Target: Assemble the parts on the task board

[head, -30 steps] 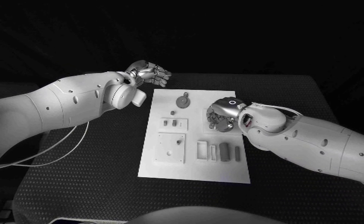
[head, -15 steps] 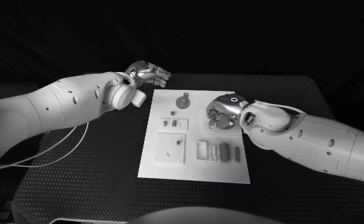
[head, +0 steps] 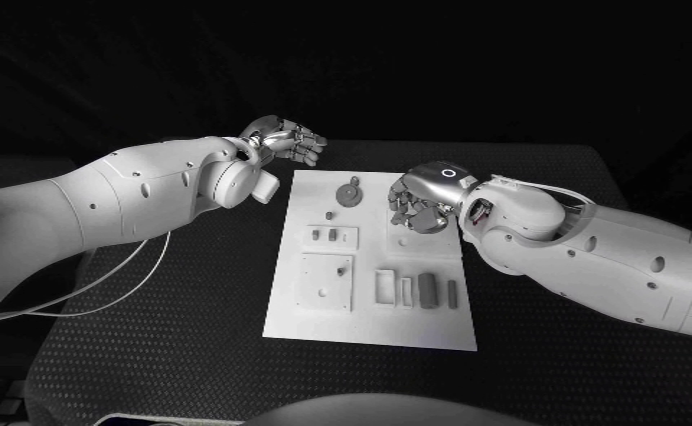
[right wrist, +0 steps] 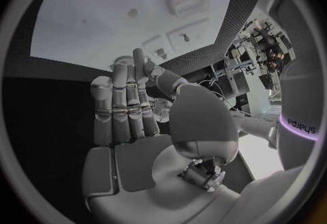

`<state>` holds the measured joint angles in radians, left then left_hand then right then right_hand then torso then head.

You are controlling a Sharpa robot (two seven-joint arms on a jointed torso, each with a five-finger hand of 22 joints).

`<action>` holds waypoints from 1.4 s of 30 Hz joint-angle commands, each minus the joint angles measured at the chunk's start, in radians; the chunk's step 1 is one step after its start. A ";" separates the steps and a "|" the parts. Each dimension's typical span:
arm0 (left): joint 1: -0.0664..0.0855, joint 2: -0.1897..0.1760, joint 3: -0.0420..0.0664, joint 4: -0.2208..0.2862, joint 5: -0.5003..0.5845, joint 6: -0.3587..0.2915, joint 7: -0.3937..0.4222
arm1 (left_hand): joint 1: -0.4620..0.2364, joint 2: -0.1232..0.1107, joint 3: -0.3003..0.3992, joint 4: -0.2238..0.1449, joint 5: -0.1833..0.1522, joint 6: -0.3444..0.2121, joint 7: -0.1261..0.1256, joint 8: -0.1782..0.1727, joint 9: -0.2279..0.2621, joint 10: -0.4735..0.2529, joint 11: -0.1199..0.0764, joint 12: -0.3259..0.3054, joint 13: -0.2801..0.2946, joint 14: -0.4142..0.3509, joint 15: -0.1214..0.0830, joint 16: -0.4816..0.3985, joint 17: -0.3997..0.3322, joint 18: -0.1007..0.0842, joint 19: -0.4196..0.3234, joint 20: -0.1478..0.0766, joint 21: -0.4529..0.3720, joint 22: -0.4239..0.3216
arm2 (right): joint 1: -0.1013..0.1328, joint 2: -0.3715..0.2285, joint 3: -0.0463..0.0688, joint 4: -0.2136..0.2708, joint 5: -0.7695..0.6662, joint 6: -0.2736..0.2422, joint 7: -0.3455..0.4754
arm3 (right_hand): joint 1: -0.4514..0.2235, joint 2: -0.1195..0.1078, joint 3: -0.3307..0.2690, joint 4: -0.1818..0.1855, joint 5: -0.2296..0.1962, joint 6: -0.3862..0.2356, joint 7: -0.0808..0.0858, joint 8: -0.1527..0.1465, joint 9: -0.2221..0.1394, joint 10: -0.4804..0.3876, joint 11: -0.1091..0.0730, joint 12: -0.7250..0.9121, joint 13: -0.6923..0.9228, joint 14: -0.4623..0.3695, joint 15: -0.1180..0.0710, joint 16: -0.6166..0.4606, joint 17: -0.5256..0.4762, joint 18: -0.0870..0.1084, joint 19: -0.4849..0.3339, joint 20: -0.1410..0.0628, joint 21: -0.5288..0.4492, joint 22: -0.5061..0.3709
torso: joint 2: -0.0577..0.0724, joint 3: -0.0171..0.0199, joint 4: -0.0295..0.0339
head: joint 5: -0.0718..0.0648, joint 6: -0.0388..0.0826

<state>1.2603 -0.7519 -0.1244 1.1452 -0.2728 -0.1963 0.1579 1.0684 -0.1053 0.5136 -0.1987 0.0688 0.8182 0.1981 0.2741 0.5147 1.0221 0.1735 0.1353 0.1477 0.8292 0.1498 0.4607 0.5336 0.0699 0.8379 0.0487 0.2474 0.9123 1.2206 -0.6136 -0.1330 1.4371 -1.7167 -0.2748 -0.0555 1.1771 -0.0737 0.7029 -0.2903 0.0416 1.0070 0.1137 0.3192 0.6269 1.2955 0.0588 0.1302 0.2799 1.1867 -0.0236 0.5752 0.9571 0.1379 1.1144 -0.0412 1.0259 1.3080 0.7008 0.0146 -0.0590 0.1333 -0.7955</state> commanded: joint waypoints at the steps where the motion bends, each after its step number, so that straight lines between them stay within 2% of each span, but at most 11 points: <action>1: 0.002 0.002 0.001 0.001 0.006 0.010 0.013 | -0.006 -0.005 -0.001 0.005 0.001 -0.002 -0.002 0.003 -0.001 -0.007 -0.002 0.006 -0.001 0.010 0.000 -0.004 0.002 0.010 -0.006 0.001 0.002 0.001 | -0.003 0.022 0.000 0.029 0.044 0.001 0.019 | 0.013 0.008 0.005 0.001 0.006 0.005 0.000 0.003 0.001 0.006 0.003 0.007 0.046 0.006 -0.002 0.004 0.001 0.124 -0.001 -0.009 0.004 0.018 | 0.000 0.0011 -0.0020 | 0.002 0.001; 5: 0.002 0.003 0.001 0.003 0.006 0.010 0.013 | -0.006 -0.005 -0.001 0.005 0.001 -0.002 -0.002 0.003 -0.001 -0.007 -0.002 0.006 -0.001 0.010 0.000 -0.004 0.002 0.010 -0.006 0.001 0.002 0.001 | -0.017 0.063 0.000 0.048 0.050 0.010 0.028 | 0.011 0.010 0.006 0.001 0.006 0.003 0.001 0.002 0.002 0.004 0.004 0.005 0.048 0.005 -0.002 0.003 0.001 0.124 -0.001 -0.010 0.004 0.018 | 0.000 0.0012 -0.0020 | 0.002 0.002; 10: 0.002 0.007 0.001 0.002 0.007 0.008 0.013 | -0.005 -0.005 -0.001 0.005 0.001 -0.002 -0.002 0.004 -0.001 -0.007 -0.002 0.007 -0.001 0.010 0.000 -0.005 0.002 0.010 -0.006 0.001 0.002 0.001 | -0.047 0.113 -0.001 0.059 0.047 0.019 0.030 | 0.011 0.012 0.008 0.000 0.006 0.001 0.001 0.002 0.003 0.003 0.005 0.004 0.049 0.005 -0.002 0.002 0.001 0.124 -0.002 -0.010 0.004 0.017 | -0.002 -0.0001 -0.0015 | 0.002 0.003; 15: 0.002 0.013 0.001 0.000 0.007 0.012 0.010 | -0.005 -0.005 -0.001 0.005 0.001 -0.002 -0.002 0.004 -0.001 -0.007 -0.002 0.007 -0.001 0.010 0.000 -0.005 0.003 0.010 -0.006 0.001 0.002 0.001 | -0.074 0.153 -0.006 0.051 0.029 0.033 0.032 | 0.009 0.013 0.008 0.000 0.006 0.000 0.002 0.002 0.004 0.002 0.005 0.004 0.050 0.004 -0.001 0.001 0.001 0.124 -0.002 -0.010 0.004 0.017 | 0.001 0.0009 0.0014 | 0.004 0.004; 19: 0.002 0.015 0.001 0.000 0.008 0.012 0.011 | -0.005 -0.005 -0.001 0.005 0.001 -0.002 -0.002 0.004 -0.001 -0.007 -0.002 0.007 -0.001 0.010 0.000 -0.005 0.003 0.010 -0.006 0.001 0.002 0.001 | -0.096 0.184 -0.014 0.035 0.024 0.044 0.035 | 0.008 0.013 0.008 0.000 0.006 -0.001 0.002 0.002 0.004 0.001 0.005 0.003 0.051 0.005 -0.001 0.001 0.001 0.124 -0.002 -0.010 0.004 0.017 | 0.000 -0.0010 0.0006 | 0.008 0.003; 22: 0.002 0.015 0.001 0.000 0.008 0.012 0.011 | -0.005 -0.005 -0.001 0.005 0.001 -0.002 -0.002 0.004 -0.001 -0.007 -0.002 0.007 -0.002 0.010 0.000 -0.005 0.003 0.010 -0.006 0.001 0.002 0.001 | -0.107 0.202 -0.019 0.025 0.017 0.047 0.037 | 0.008 0.013 0.008 0.000 0.006 -0.001 0.002 0.001 0.005 0.001 0.005 0.003 0.051 0.004 -0.001 0.001 0.001 0.124 -0.002 -0.010 0.004 0.016 | 0.001 -0.0002 -0.0006 | 0.014 0.001; 30: 0.002 0.019 0.001 0.000 0.008 0.013 0.010 | -0.005 -0.006 -0.001 0.005 0.001 -0.002 -0.002 0.004 -0.001 -0.007 -0.002 0.007 -0.002 0.010 0.000 -0.006 0.004 0.010 -0.006 0.001 0.002 0.002 | -0.127 0.239 -0.032 -0.017 -0.012 0.052 0.032 | 0.007 0.014 0.008 0.000 0.006 -0.002 0.002 0.001 0.006 0.000 0.006 0.003 0.052 0.004 -0.001 0.000 0.002 0.124 -0.002 -0.010 0.004 0.016 | 0.001 0.0005 0.0015 | 0.028 -0.008; 34: 0.002 0.020 0.001 0.000 0.008 0.014 0.010 | -0.005 -0.006 -0.001 0.005 0.001 -0.002 -0.002 0.004 -0.001 -0.007 -0.002 0.007 -0.002 0.011 0.000 -0.006 0.004 0.010 -0.006 0.001 0.002 0.002 | -0.132 0.251 -0.046 -0.044 -0.038 0.052 0.024 | 0.006 0.014 0.009 -0.001 0.006 -0.002 0.002 0.001 0.006 0.000 0.006 0.003 0.053 0.004 -0.001 0.000 0.002 0.124 -0.002 -0.010 0.004 0.016 | 0.001 0.0001 0.0011 | 0.032 -0.010; 42: 0.002 0.021 0.001 -0.002 0.008 0.015 0.010 | -0.005 -0.006 -0.001 0.005 0.001 -0.002 -0.002 0.005 -0.001 -0.007 -0.002 0.007 -0.002 0.011 0.000 -0.006 0.005 0.010 -0.006 0.001 0.002 0.002 | -0.142 0.267 -0.052 -0.065 -0.048 0.054 0.022 | 0.006 0.014 0.009 -0.001 0.006 -0.003 0.002 0.002 0.007 0.000 0.006 0.003 0.054 0.005 -0.001 0.000 0.002 0.124 -0.002 -0.010 0.005 0.016 | 0.001 -0.0004 0.0011 | 0.037 -0.017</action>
<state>1.2604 -0.7328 -0.1242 1.1426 -0.2719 -0.1955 0.1577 1.0684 -0.1053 0.5137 -0.1987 0.0688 0.8183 0.1981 0.2741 0.5149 1.0221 0.1735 0.1393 0.1462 0.8326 0.1464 0.4607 0.5371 0.0638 0.8380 0.0487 0.2474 0.9128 1.0821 -0.3504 -0.1844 1.3743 -1.7386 -0.2327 -0.0323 1.1771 -0.0737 0.7073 -0.2911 0.0454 1.0047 0.1146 0.3183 0.6333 1.2932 0.0606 0.1303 0.2799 1.1857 -0.0228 0.5752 0.9585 0.1305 1.1121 -0.0467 1.0258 1.3076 0.7018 0.0146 -0.0579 0.1689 -0.8106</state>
